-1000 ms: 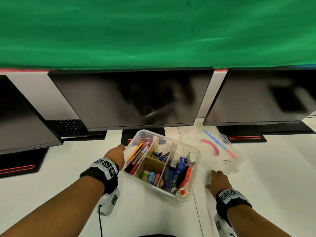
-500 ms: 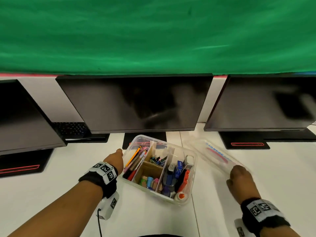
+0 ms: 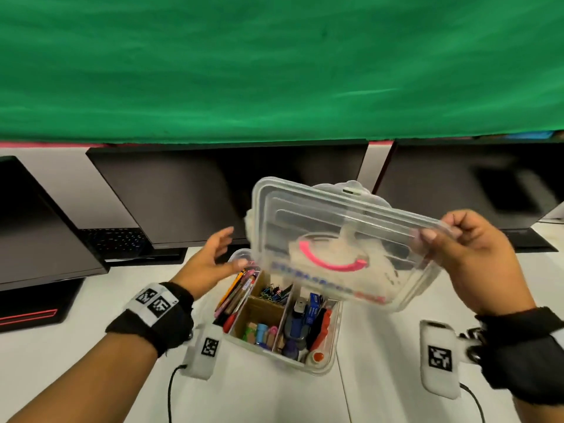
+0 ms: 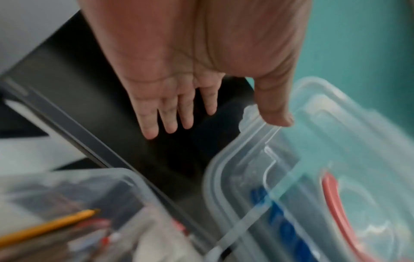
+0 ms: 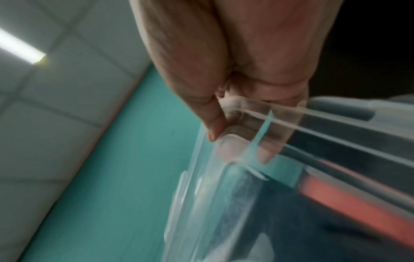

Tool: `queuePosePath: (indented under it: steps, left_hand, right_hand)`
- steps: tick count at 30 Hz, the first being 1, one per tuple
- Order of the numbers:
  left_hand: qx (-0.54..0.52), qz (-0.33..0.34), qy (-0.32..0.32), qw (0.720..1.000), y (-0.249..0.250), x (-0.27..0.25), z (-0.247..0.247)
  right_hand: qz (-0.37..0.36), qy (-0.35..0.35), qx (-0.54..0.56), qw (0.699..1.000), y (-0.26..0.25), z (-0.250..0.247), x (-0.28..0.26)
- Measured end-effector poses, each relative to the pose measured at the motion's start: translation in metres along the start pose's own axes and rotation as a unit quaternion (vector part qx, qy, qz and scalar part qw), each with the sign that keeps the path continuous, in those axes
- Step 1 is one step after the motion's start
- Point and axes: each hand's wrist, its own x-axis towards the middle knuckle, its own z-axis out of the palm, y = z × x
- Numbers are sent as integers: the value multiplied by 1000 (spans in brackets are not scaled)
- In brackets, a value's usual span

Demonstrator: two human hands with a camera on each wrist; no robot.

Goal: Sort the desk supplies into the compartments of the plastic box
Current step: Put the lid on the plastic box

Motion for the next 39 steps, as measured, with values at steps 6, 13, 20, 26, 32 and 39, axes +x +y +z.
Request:
queuePosePath:
  steps: [6, 13, 20, 26, 32, 39]
  left_hand:
    - [-289, -48, -43, 955, 11, -8, 1]
    - [-143, -144, 130, 971, -36, -3, 5]
    - [205, -163, 204, 943, -57, 15, 12]
    - [215, -195, 187, 938, -71, 25, 15]
    - [220, -203, 180, 937, -74, 30, 13]
    - [184, -231, 136, 946, -84, 24, 1]
  right_hand:
    - [182, 5, 102, 978, 66, 26, 11]
    - [383, -150, -131, 902, 115, 35, -8]
    - [274, -203, -358, 869, 149, 57, -17]
    - [269, -135, -399, 866, 163, 63, -3]
    - [283, -134, -367, 876, 174, 62, -3]
    - [290, -135, -307, 896, 175, 64, -8]
